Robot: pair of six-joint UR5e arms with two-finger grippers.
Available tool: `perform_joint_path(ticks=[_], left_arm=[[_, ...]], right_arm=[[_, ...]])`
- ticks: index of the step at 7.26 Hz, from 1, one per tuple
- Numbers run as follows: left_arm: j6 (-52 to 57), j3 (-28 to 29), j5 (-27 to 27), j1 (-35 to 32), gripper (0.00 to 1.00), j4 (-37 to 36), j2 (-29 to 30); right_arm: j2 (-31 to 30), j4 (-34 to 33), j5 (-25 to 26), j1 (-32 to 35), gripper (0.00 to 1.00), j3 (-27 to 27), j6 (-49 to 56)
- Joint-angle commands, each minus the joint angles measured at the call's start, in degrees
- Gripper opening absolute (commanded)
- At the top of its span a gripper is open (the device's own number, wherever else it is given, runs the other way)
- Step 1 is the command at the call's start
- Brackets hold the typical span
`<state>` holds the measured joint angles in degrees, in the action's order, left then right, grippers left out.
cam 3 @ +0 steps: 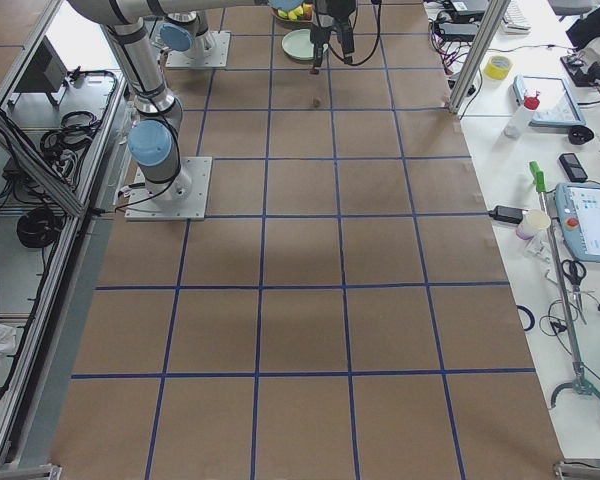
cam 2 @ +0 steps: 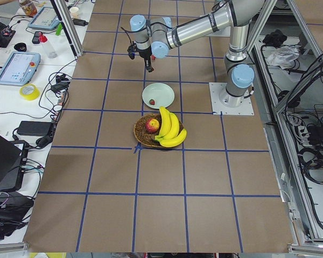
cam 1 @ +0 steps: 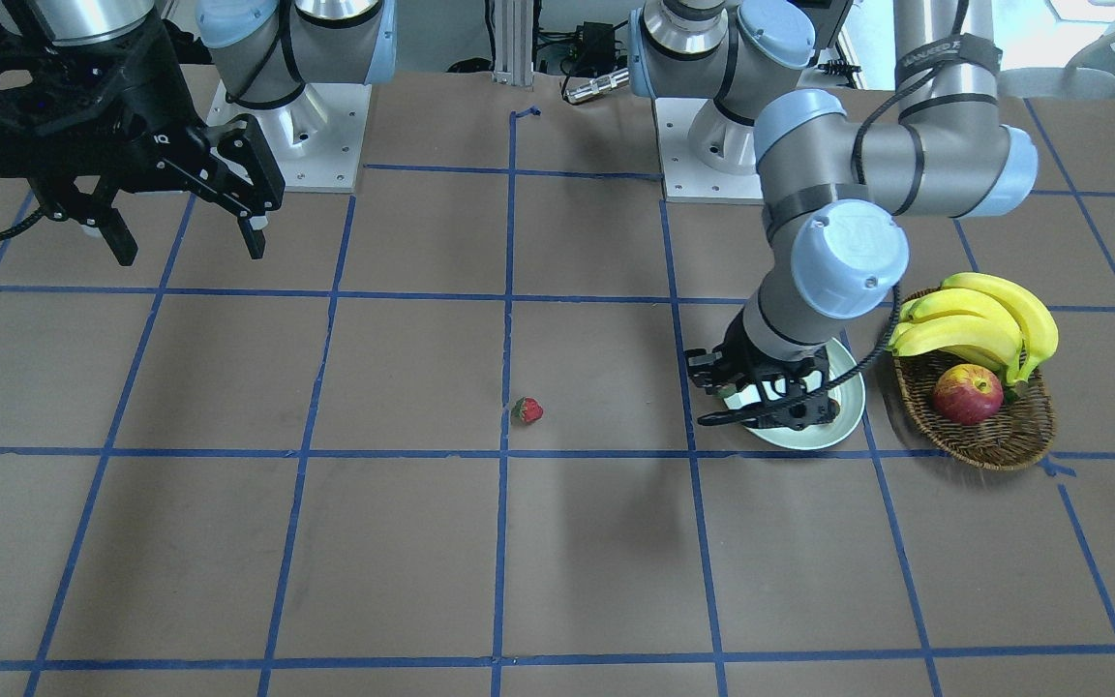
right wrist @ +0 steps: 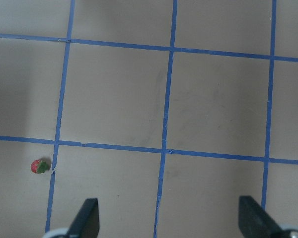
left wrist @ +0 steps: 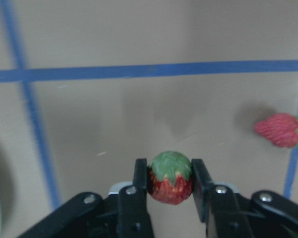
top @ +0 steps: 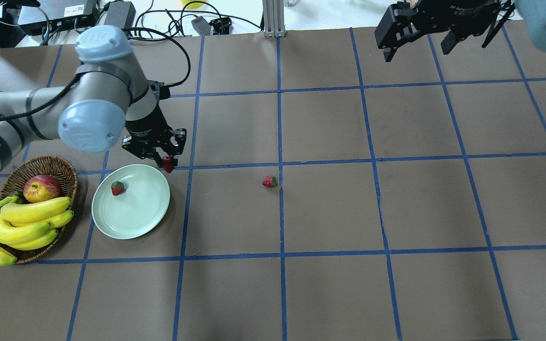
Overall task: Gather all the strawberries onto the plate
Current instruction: 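Lower the strawberry onto the plate and release it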
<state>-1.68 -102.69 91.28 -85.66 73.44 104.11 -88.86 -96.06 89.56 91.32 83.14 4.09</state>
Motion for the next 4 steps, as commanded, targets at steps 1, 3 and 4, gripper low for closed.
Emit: perform_joint_path(ticks=[1, 3, 4], left_arm=[[7.12, -2.49, 4.51, 7.15, 0.00, 1.44, 0.92], [7.04, -6.28, 5.05, 9.55, 0.00, 0.57, 1.53], [6.87, -6.47, 6.18, 9.64, 0.00, 0.30, 2.49]], right_arm=[[0.00, 0.00, 0.00, 0.00, 1.00, 0.00, -0.05], [0.00, 0.00, 0.00, 0.00, 1.00, 0.00, -0.05], [0.00, 0.00, 0.00, 0.08, 1.00, 0.00, -0.05]])
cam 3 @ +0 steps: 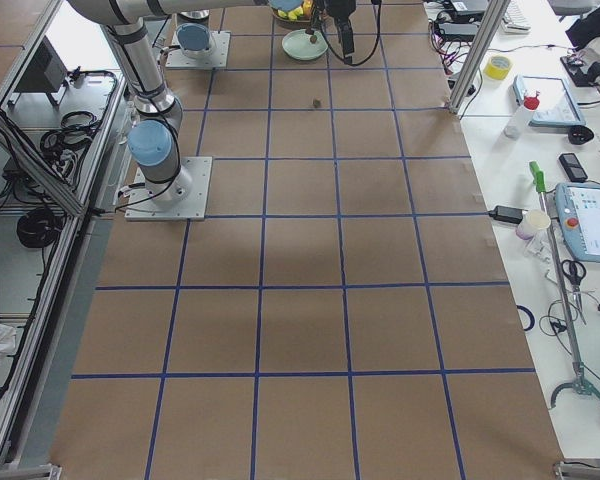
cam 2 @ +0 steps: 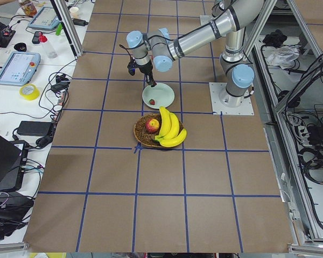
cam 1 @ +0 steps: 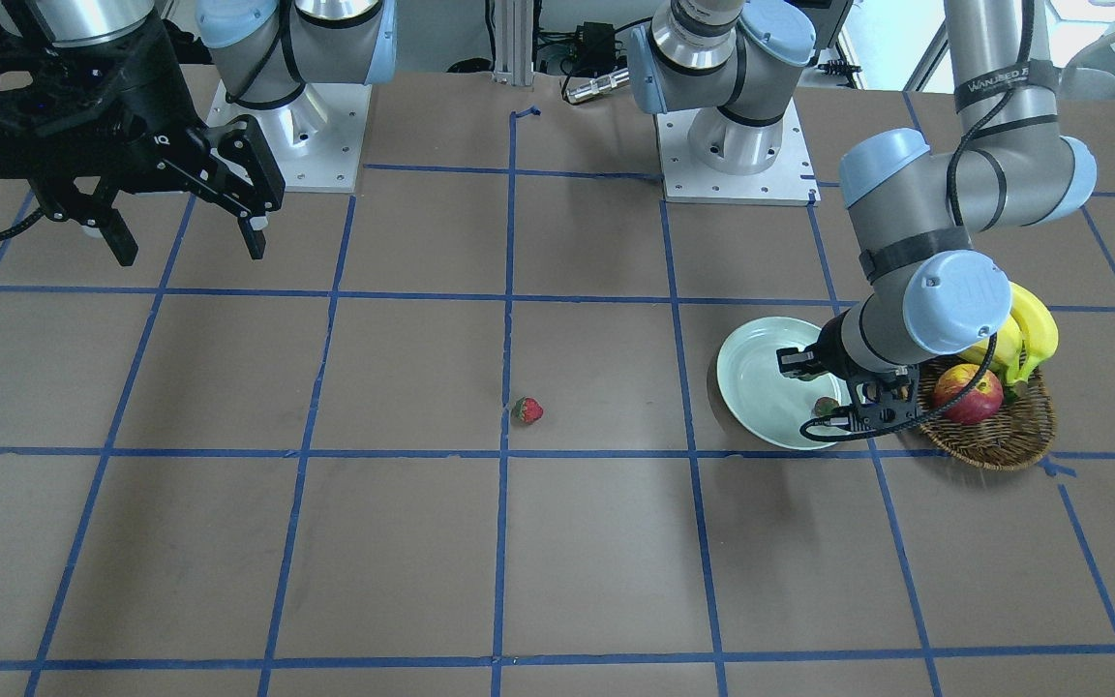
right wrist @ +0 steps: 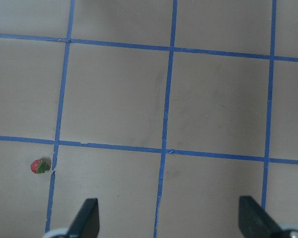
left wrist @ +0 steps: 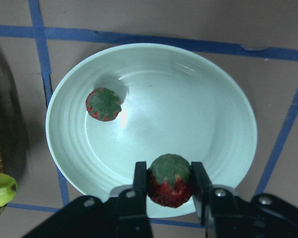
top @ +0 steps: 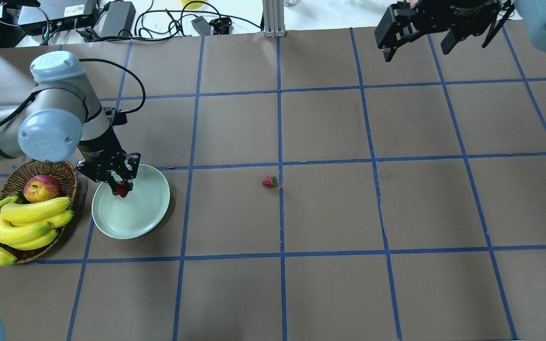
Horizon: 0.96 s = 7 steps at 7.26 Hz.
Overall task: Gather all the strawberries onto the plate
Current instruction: 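Lower the strawberry onto the plate and release it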
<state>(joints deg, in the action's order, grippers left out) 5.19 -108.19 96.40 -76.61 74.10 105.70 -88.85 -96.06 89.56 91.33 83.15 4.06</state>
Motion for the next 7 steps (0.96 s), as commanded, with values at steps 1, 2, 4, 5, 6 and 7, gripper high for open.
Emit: perform_joint_path(ticks=[1, 2, 4, 5, 6, 7], left_arm=[[-0.35, -0.88, 4.12, 0.59, 0.00, -1.14, 2.56], [-0.36, -0.88, 4.32, 0.59, 0.05, -1.67, 3.36], [-0.45, -0.71, 4.24, 0.59, 1.00, -2.55, 3.72], [-0.97, -0.10, 4.06, 0.59, 1.00, -2.56, 2.94], [-2.10, 2.17, 3.37, 0.24, 1.00, -2.56, 2.24], [-2.12, 5.15, 0.57, -1.68, 1.00, -2.04, 1.88]], right_arm=[[0.00, 0.00, 0.00, 0.07, 1.00, 0.00, 0.07], [0.00, 0.00, 0.00, -0.01, 1.00, 0.00, -0.02], [0.00, 0.00, 0.00, -0.02, 1.00, 0.00, 0.07], [0.00, 0.00, 0.00, 0.07, 1.00, 0.00, 0.07], [0.00, 0.00, 0.00, 0.07, 1.00, 0.00, -0.02], [0.00, 0.00, 0.00, -0.01, 1.00, 0.00, 0.07]])
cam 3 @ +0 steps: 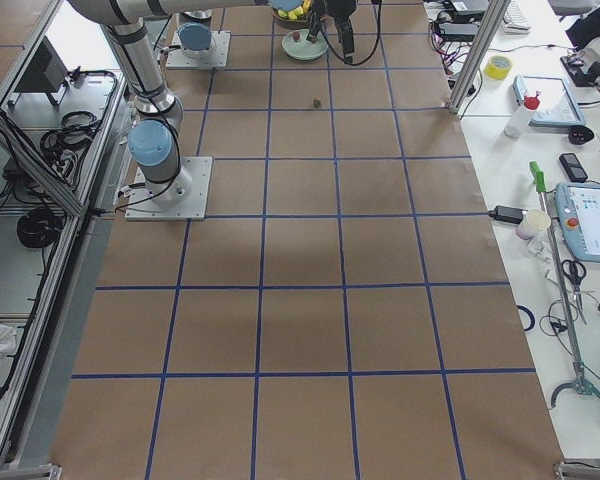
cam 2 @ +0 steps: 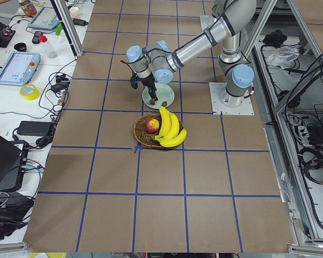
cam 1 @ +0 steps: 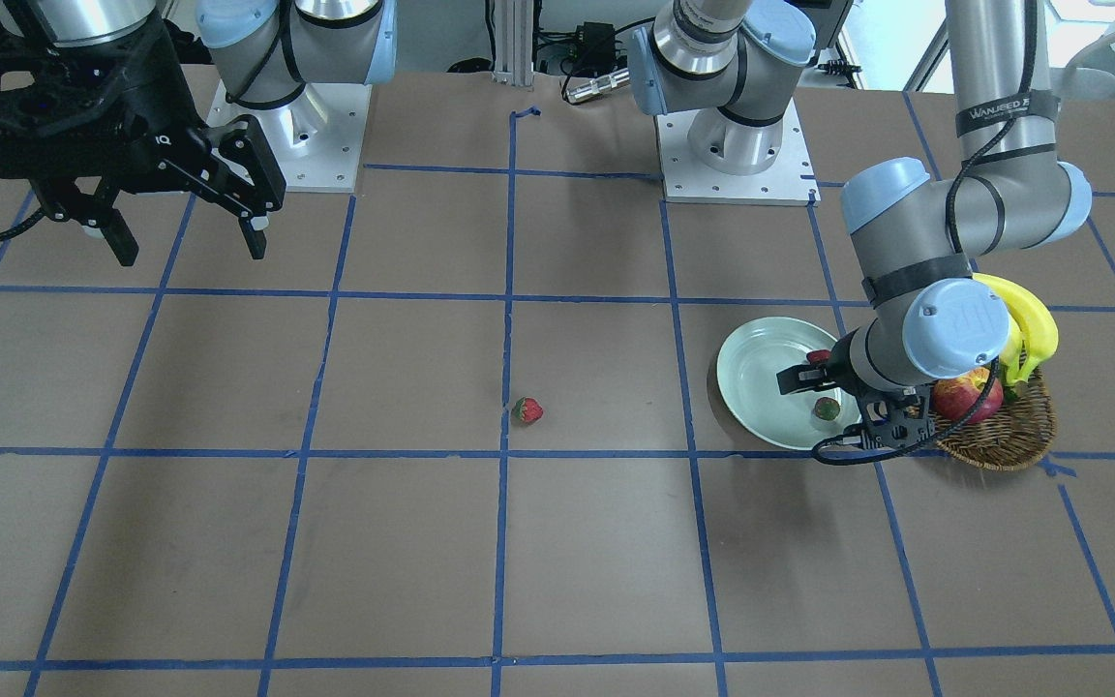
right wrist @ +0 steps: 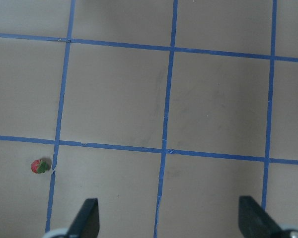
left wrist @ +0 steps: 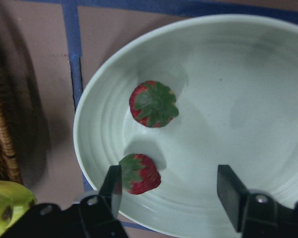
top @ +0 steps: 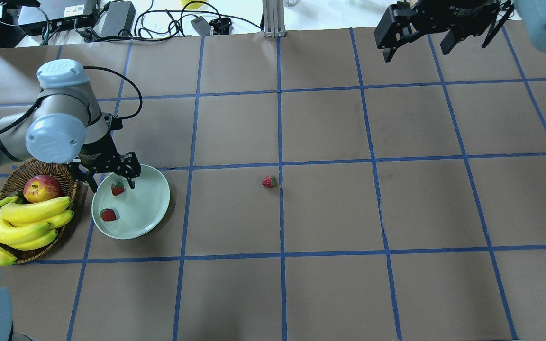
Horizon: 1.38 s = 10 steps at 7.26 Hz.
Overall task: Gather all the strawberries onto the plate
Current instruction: 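Lower the strawberry onto the plate and release it, then reach the left gripper to the last strawberry and grasp it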
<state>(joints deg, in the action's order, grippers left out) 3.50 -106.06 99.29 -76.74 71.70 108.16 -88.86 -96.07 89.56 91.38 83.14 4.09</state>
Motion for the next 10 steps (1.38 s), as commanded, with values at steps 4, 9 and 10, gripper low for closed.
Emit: perform_joint_path(ticks=[4, 9, 10], left_arm=[[-18.03, 4.11, -15.15, -16.03, 1.00, -6.79, -1.73], [-23.27, -2.20, -20.80, -28.19, 1.00, -28.08, 4.59], [-23.28, -2.48, -20.89, -28.29, 0.98, -28.62, 5.39]], right_arm=[[0.00, -0.09, -0.18, 0.03, 1.00, 0.00, -0.05], [0.00, -0.18, -0.18, 0.03, 1.00, 0.00, -0.05], [0.00, -0.18, -0.09, 0.03, 1.00, 0.00, -0.05]])
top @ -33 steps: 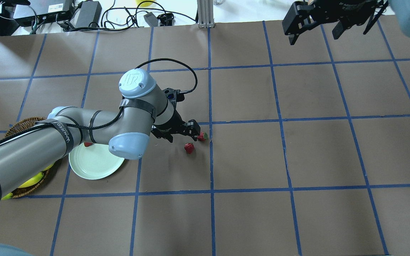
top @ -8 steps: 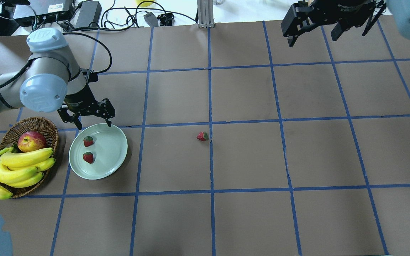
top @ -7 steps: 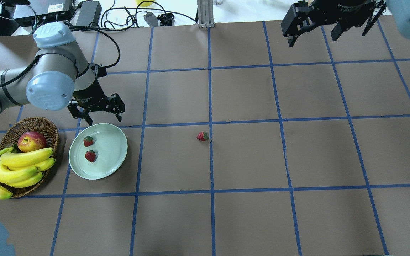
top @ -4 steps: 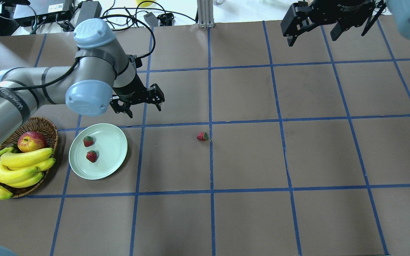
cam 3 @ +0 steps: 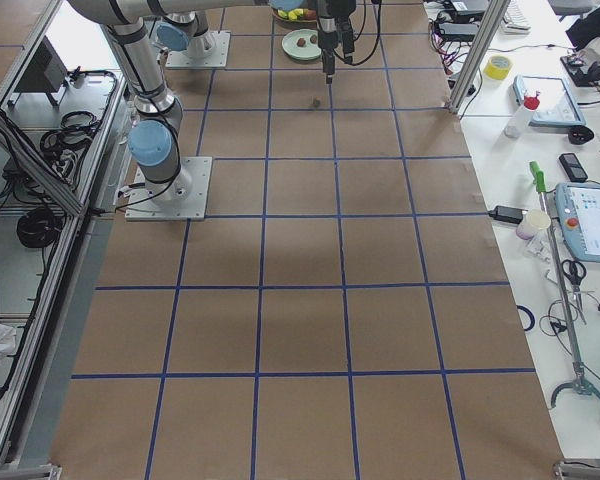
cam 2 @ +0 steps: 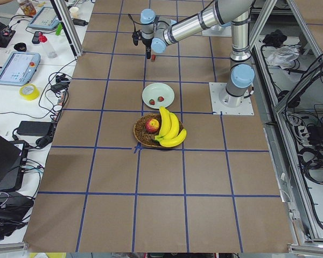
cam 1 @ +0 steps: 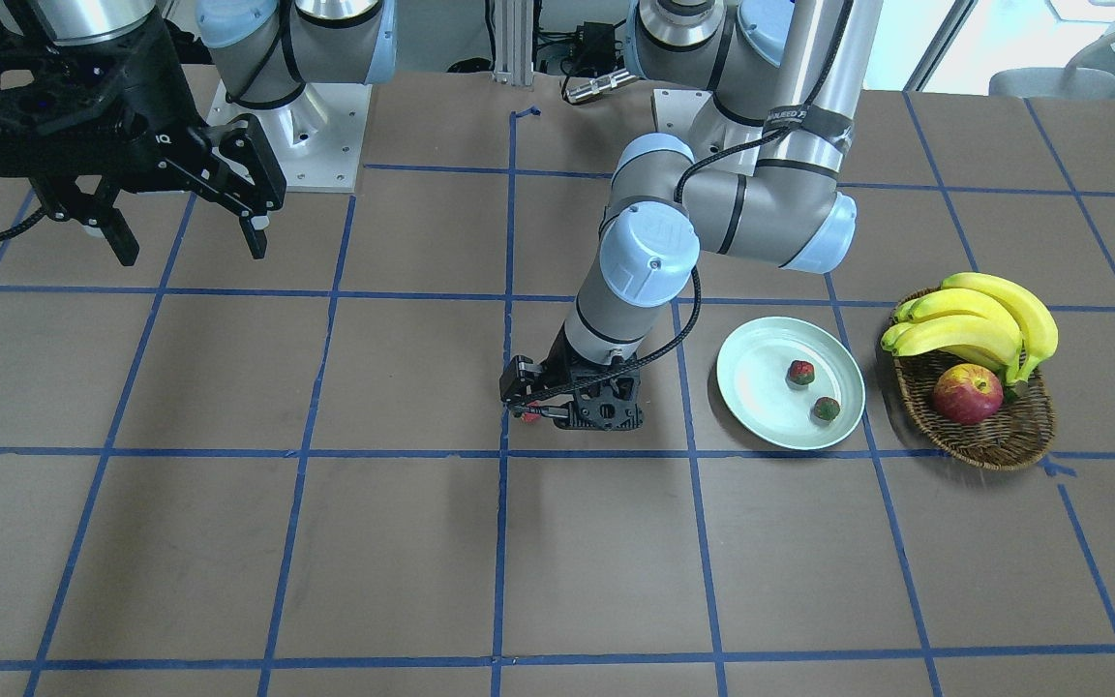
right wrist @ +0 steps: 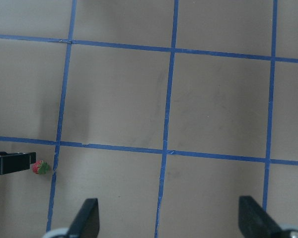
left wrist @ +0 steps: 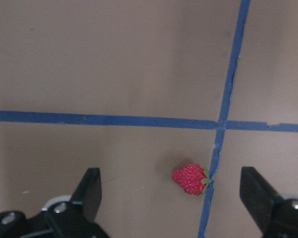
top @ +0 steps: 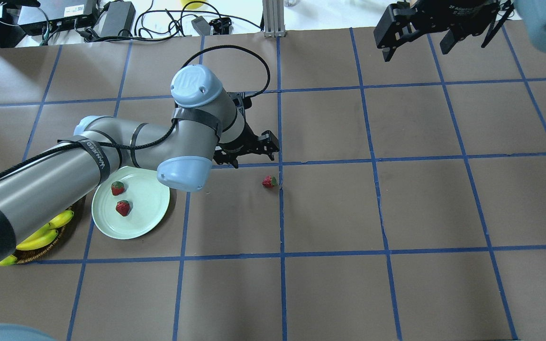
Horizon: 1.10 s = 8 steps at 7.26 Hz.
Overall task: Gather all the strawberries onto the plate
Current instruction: 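Reach the left gripper to the last strawberry and grasp it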
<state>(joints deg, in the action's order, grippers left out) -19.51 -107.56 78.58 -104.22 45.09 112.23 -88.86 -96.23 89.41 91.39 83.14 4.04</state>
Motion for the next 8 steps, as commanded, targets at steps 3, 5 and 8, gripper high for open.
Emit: perform_joint_path(ticks=[3, 5, 8], left_arm=[[-0.27, -0.99, -1.32, -1.69, 0.93, -2.19, 3.86], [-0.27, -0.90, -1.85, -2.13, 0.72, -2.19, 4.31], [0.43, -0.73, -1.94, -2.04, 0.00, -1.93, 4.22]], right_arm=[[0.00, -0.01, 0.06, -0.07, 1.00, 0.00, 0.00], [0.00, -0.01, 0.06, 0.02, 1.00, 0.00, 0.00], [0.00, -0.01, 0.06, 0.02, 1.00, 0.00, 0.09]])
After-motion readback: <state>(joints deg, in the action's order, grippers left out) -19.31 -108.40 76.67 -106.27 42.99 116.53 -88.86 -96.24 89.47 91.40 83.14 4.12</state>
